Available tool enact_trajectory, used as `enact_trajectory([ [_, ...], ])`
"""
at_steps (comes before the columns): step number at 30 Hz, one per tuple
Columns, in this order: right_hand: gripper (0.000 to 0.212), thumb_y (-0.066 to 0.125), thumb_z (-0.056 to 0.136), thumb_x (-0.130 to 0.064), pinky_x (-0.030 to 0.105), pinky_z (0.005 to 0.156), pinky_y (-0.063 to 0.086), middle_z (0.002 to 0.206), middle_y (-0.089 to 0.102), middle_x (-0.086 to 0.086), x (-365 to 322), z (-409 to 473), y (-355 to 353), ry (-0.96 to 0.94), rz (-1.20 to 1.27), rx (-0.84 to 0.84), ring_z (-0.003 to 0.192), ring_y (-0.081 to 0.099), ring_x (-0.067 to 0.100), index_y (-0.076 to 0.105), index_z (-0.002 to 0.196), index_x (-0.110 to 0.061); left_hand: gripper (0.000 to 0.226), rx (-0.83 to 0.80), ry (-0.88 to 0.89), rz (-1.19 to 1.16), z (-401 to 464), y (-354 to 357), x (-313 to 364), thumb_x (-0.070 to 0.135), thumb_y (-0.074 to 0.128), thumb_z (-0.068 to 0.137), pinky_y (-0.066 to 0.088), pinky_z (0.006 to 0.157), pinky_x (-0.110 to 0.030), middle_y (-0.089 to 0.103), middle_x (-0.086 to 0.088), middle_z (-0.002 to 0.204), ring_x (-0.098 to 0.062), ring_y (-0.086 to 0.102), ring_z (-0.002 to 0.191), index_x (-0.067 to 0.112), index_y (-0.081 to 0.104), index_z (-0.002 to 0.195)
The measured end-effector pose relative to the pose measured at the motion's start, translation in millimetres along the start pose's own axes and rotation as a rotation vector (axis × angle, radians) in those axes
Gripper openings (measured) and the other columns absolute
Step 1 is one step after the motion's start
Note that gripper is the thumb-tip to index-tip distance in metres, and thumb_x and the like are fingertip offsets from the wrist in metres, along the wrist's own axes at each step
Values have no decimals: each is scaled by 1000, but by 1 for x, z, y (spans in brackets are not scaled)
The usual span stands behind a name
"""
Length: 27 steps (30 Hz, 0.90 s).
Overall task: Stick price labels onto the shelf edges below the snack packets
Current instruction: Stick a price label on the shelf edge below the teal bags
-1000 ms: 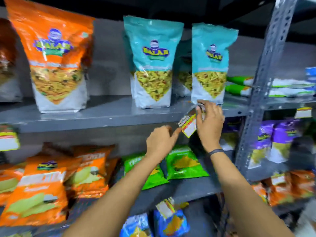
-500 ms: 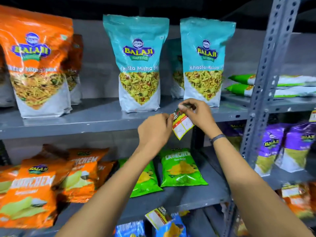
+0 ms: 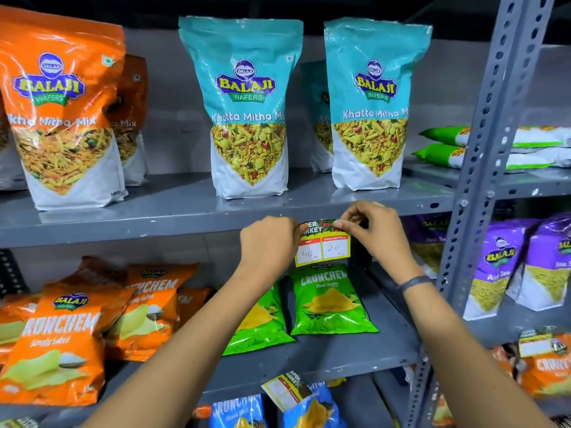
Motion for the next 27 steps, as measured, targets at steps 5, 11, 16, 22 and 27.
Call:
enact_trajectory([
  [5,18,76,72,-29,44,73,52,64,57,-5,-10,-1,-1,-66,-38,11,69,59,20,66,71,-15,39,24,-5,47,4,2,2,43,41,100,50,71,-32,71,-11,99,-35,65,95,15,67,97],
  [11,16,72,78,-25,34,66,50,67,63,1,-2,1,-4,-5,87,70,67,60,20,62,71,-15,39,89,-14,35,7,-6,4,42,40,100,41,63,-31,71,-12,98,-35,65,94,14,67,96],
  [16,18,73,75,-30,41,62,54,64,60,0,2,7,-7,61,40,151,60,57,20,63,74,-15,47,126,-49,64,19,-13,10,49,44,96,35,61,-29,71,-13,95,-35,67,90,10,67,88],
  [22,21,73,76,-30,44,61,54,65,57,1,0,1,-8,52,59,204,58,54,21,60,82,-15,51,156,-132,57,22,-20,14,57,53,89,52,72,-33,71,-14,100,-34,68,93,8,67,93],
  [27,25,66,84,-27,34,72,48,83,61,9,10,-57,-6,77,176,481,73,57,23,55,100,-12,58,168,-162,-18,-3,-3,-1,64,46,89,41,61,-31,72,-18,92,-36,68,88,11,69,85],
])
Point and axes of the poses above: each hand's wrist, its own z-axis towards the middle knuckle, its own y-axis out of the palm, x = y × z, the point moved 9 cm from there along z, towards the middle knuckle
